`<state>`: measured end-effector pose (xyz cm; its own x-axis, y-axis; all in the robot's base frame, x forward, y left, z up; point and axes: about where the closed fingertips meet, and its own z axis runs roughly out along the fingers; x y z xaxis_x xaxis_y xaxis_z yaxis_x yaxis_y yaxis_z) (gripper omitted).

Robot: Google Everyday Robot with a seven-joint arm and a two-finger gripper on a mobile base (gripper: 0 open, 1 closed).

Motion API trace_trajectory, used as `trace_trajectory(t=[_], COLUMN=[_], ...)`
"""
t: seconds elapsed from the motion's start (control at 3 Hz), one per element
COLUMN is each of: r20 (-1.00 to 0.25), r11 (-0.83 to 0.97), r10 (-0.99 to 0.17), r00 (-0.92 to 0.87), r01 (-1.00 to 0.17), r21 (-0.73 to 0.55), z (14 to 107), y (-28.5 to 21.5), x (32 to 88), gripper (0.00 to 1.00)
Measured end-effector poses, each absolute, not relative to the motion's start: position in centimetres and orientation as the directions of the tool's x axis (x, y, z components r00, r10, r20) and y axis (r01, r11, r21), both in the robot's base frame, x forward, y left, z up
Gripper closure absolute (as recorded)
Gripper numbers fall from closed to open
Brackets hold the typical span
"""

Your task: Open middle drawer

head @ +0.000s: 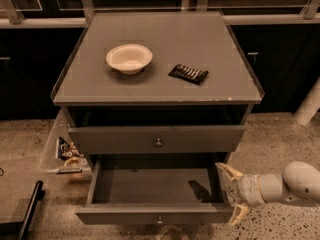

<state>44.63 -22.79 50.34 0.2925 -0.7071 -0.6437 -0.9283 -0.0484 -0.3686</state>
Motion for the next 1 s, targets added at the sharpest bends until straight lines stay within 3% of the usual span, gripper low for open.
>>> trace_trajectory(t=[1.0], r20=[-0.503], r11=[-0.134], r10=[-0.77], r00=[0.393], r01=[-0.87], r21=[-0.474], z=[58.2], y=[-22.4], x=[42.7], gripper=[0.0])
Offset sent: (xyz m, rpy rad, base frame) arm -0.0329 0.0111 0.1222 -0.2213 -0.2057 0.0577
